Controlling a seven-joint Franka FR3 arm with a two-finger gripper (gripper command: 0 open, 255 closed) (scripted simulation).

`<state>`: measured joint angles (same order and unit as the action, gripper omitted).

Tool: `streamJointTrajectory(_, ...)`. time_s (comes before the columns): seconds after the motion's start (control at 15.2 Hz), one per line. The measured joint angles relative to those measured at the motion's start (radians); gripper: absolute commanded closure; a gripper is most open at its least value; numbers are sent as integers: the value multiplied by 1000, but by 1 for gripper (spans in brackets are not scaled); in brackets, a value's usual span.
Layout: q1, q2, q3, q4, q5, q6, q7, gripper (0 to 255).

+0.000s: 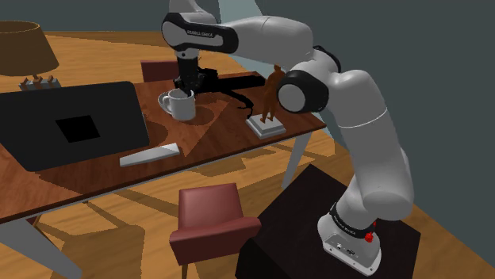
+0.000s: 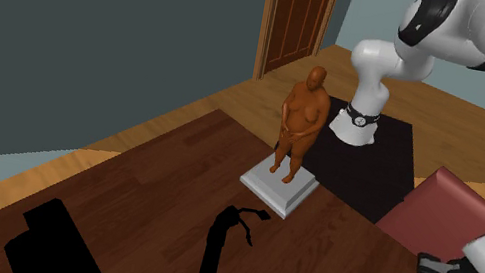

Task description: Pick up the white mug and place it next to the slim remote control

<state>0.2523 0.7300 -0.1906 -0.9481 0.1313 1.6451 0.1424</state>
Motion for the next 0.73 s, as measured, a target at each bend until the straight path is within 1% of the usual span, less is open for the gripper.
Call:
streamJointTrajectory(0.13, 8, 93, 11, 149, 5, -53, 35, 255)
streamJointTrajectory(0.2, 15, 107, 13, 161, 5, -53, 44, 255)
streamJointTrajectory(0.33, 21, 111, 14, 147, 6, -35, 49, 255)
streamJointTrajectory(0.46, 27, 95, 13, 92, 5, 4, 48, 255)
streamJointTrajectory(0.53, 27, 101, 13, 90, 5, 12, 48, 255)
streamJointTrajectory(0.73, 33, 92, 13, 35, 5, 58, 47, 255)
